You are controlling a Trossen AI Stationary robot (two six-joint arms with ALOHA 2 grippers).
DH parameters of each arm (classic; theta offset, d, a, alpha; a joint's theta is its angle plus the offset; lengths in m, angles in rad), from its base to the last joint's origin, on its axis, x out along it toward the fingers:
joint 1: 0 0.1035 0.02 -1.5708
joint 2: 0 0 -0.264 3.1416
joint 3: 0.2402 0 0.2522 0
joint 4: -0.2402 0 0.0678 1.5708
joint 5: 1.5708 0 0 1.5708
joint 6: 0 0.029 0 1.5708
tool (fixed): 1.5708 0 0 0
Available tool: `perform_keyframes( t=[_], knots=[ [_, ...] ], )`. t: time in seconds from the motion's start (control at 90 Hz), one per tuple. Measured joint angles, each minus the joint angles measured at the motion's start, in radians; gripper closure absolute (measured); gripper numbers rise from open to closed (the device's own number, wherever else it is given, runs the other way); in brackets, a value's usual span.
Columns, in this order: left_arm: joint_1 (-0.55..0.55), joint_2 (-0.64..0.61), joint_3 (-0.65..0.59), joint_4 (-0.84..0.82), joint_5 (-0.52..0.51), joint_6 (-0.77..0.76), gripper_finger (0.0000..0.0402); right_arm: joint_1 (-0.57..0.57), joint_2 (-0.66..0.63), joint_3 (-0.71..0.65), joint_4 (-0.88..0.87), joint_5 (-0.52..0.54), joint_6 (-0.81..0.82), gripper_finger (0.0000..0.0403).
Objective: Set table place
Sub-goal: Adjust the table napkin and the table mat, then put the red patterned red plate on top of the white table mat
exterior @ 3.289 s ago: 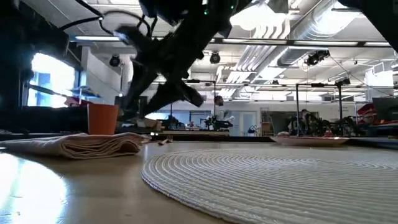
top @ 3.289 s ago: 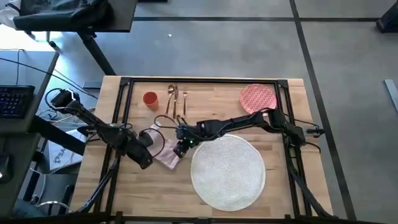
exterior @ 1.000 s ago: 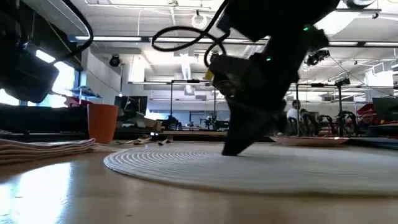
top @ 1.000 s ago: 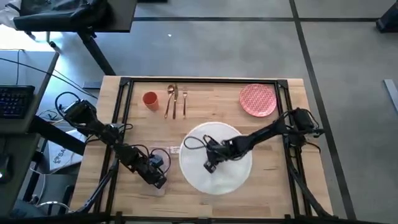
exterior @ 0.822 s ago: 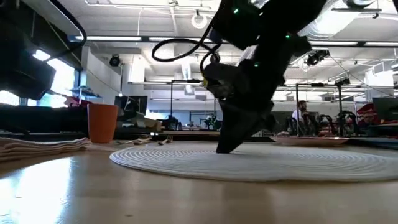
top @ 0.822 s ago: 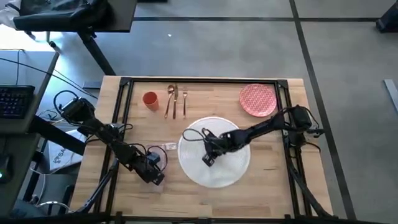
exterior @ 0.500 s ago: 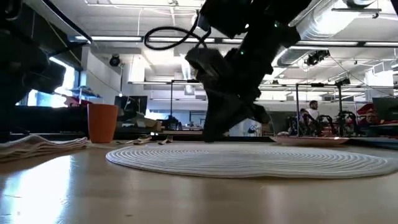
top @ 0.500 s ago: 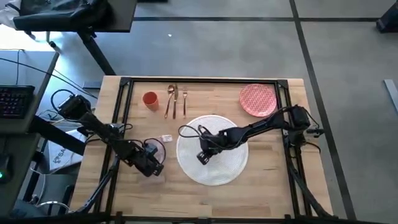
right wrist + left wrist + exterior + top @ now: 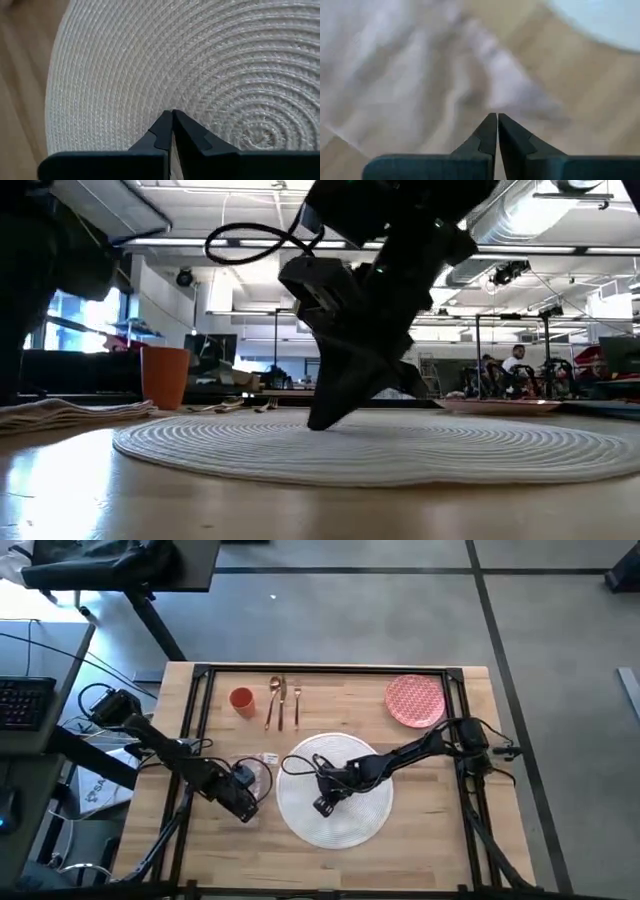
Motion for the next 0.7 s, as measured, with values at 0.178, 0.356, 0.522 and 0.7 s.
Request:
perform_keyframes(
  t=[0.178, 0.356, 0.522, 0.7],
  knots=[
    [-0.002, -0.091, 0.060, -0.076, -0.065, 0.016, 0.0401, -0.028, -0.002, 0.174, -0.173, 0.006, -0.031, 0.0403],
    [-0.002, -0.157, 0.066, -0.062, -0.124, 0.016, 0.0401, -0.080, -0.010, 0.406, -0.543, 0.034, -0.140, 0.0402],
    [-0.001, -0.160, 0.066, -0.052, -0.160, 0.041, 0.0401, -0.173, -0.073, 0.551, -0.894, 0.088, -0.276, 0.0402],
    [0.001, -0.154, 0.064, -0.050, -0.154, 0.020, 0.0401, -0.323, -0.231, 0.473, -1.019, 0.157, -0.372, 0.0402]
  ],
)
